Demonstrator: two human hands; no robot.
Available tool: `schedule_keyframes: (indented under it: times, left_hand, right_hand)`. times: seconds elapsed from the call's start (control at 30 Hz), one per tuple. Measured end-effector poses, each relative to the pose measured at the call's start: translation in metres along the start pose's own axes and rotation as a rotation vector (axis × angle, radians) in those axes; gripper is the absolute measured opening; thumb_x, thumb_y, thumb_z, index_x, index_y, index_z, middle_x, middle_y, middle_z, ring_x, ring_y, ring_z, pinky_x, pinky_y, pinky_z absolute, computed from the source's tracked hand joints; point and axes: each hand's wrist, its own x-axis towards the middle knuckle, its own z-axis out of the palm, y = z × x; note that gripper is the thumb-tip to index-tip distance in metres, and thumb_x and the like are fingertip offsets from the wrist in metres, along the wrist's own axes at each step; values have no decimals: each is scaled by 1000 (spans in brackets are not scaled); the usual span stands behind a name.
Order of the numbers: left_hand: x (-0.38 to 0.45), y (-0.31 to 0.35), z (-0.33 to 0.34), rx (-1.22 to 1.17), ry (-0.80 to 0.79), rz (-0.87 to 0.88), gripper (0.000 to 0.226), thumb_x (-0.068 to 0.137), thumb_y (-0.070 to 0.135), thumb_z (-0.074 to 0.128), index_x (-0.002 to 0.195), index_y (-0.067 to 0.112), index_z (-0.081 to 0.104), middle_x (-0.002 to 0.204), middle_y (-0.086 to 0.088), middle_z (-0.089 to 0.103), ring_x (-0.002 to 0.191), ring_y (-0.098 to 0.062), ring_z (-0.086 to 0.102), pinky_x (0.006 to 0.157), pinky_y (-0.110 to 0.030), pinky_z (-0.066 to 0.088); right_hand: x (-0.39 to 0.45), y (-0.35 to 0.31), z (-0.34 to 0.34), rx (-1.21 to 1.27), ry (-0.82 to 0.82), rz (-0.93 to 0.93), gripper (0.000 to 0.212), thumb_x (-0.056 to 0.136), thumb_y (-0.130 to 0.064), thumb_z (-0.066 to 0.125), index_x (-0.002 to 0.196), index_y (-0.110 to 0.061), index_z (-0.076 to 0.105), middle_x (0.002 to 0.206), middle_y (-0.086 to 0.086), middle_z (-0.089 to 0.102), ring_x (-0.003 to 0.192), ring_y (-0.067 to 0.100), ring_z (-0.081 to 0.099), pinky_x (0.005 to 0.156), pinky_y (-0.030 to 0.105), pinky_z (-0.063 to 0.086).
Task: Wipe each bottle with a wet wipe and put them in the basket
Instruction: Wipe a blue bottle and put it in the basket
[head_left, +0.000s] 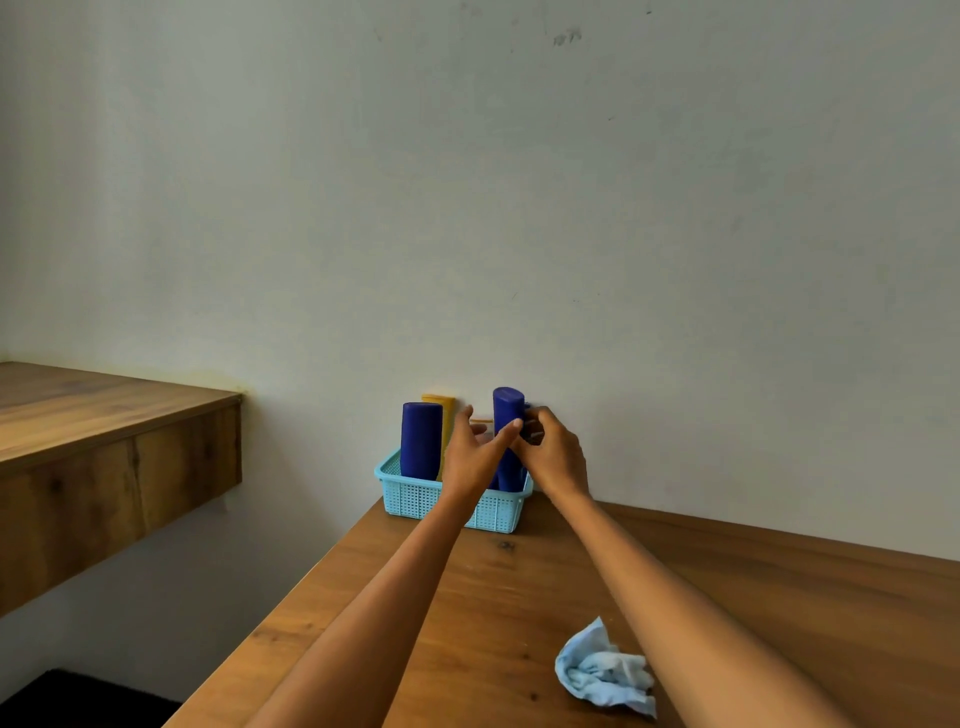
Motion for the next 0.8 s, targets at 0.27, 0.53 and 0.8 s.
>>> schedule_keyframes:
  times: [0.27, 0.53, 0.8]
  left_hand:
    - [2, 16, -6, -96, 207, 84, 39, 82, 22, 70, 115, 19, 49, 107, 0, 63, 90, -8, 59, 69, -16, 47]
    - [-2, 15, -25, -625, 266, -142, 18, 88, 10, 61, 102, 15, 50, 95, -8, 59, 87, -20, 61, 78, -29, 53]
    - [-9, 5, -24, -687, 254, -208, 36, 87, 5, 62, 115, 17, 42, 106, -12, 56, 99, -28, 60, 87, -39, 53]
  right_hand:
    - [-4, -20, -2, 147, -69, -148, 39, 83, -11, 67, 121, -12, 56, 114, 6, 61, 95, 11, 58, 72, 10, 46]
    - [-9, -29, 4, 666, -24, 577, 38, 92, -26, 57, 122, -3, 50, 98, 10, 60, 78, 15, 57, 73, 27, 52]
    - [-7, -46, 26, 1211, -32, 800, 53, 84, -11, 66, 130, 0, 42, 95, 17, 62, 78, 24, 62, 64, 30, 53]
